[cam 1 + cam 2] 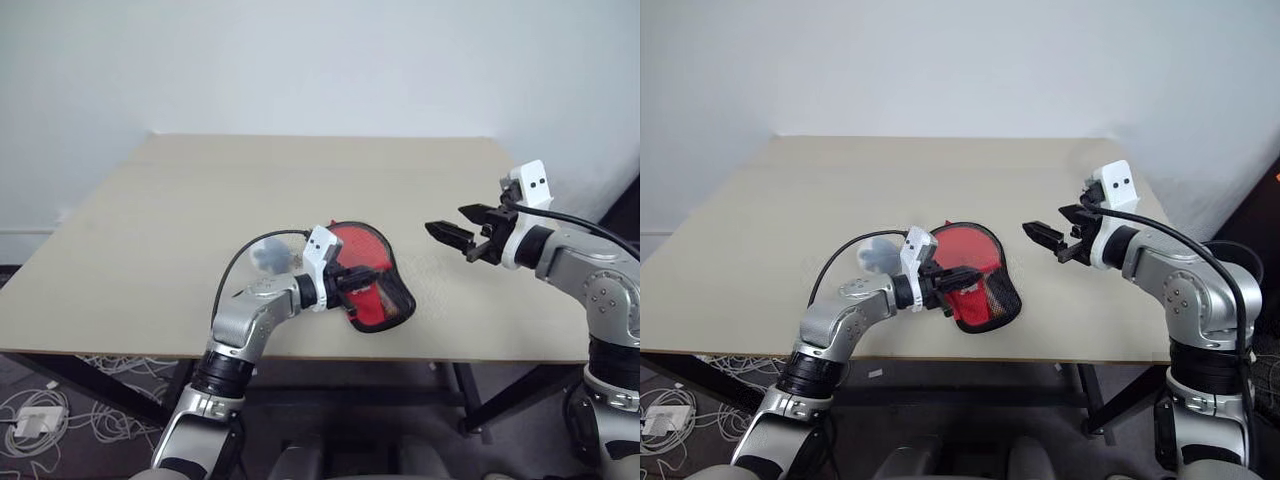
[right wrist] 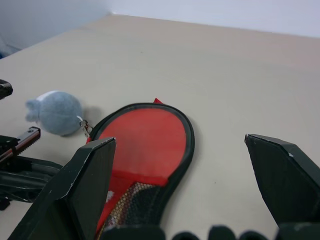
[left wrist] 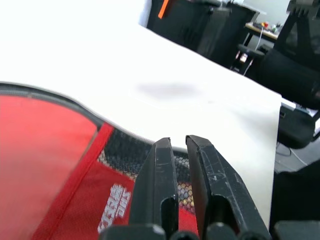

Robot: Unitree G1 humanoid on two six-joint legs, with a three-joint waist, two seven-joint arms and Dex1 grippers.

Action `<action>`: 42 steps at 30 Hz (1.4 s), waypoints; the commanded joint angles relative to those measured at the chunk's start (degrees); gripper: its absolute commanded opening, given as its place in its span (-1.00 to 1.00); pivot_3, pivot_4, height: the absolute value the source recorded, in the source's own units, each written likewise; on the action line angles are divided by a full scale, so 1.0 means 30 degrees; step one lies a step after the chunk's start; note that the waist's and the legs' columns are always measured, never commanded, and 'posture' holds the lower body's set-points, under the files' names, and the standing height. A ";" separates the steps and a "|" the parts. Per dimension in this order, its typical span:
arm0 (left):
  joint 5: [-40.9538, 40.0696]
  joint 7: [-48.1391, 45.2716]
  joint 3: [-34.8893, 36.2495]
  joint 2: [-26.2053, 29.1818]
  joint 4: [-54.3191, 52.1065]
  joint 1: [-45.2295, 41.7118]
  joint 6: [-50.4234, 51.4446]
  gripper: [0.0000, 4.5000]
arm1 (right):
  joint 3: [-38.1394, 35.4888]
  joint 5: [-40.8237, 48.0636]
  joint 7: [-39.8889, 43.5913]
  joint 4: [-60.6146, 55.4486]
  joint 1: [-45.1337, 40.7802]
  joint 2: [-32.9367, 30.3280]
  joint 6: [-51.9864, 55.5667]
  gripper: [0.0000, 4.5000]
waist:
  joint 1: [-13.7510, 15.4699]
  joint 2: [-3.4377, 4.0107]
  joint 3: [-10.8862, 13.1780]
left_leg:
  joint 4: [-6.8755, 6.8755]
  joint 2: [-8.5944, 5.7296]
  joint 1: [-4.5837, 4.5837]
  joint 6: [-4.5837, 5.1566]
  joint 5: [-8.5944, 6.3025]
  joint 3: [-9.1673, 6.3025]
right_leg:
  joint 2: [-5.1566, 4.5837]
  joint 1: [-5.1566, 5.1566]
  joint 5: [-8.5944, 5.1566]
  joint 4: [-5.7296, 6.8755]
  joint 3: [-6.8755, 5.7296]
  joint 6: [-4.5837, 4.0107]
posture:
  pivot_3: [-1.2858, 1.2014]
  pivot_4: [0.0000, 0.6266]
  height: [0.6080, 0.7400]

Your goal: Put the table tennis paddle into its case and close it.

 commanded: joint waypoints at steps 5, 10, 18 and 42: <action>-0.3443 -0.0471 0.2461 0.1799 -0.2375 0.1267 0.4505 -0.07 | 0.0038 0.1150 0.3198 -0.1574 0.0531 -0.2880 -0.1153 1.00 | 0.0005 -0.0002 0.0006 | 0.0051 0.0030 -0.0012 0.0022 -0.0026 -0.0003 | -0.0009 0.0009 -0.0007 -0.0003 -0.0006 0.0007 | 0.03 -1.00 0.99; -0.4893 -0.0809 0.2937 0.2836 -0.3040 0.2103 0.6657 0.70 | 0.0778 0.1122 0.4613 -0.1248 0.0543 -0.3974 -0.1892 1.00 | 0.0002 -0.0007 0.0009 | 0.0079 0.0049 -0.0025 0.0016 -0.0052 -0.0004 | -0.0011 0.0002 -0.0012 -0.0006 -0.0008 0.0009 | 0.03 -1.00 0.99; -0.5345 0.1575 0.3329 0.1218 -0.2441 0.2342 0.8818 0.99 | 0.1196 0.1337 0.4243 -0.1208 0.0163 -0.3348 -0.1860 1.00 | 0.0071 -0.0039 0.0025 | 0.0086 0.0057 -0.0032 -0.0047 -0.0092 -0.0014 | -0.0025 0.0004 -0.0011 -0.0017 -0.0006 0.0007 | 0.03 -1.00 0.99; -0.5180 0.8570 0.7919 -0.4995 0.0809 0.0507 1.3845 0.99 | 0.0836 0.2875 0.1436 -0.2820 0.1334 -0.1944 -0.0845 1.00 | 0.0388 -0.0042 0.0024 | 0.0096 0.0033 0.0010 -0.0059 -0.0118 -0.0017 | -0.0031 0.0065 -0.0009 -0.0095 -0.0032 0.0009 | 0.03 -1.00 0.99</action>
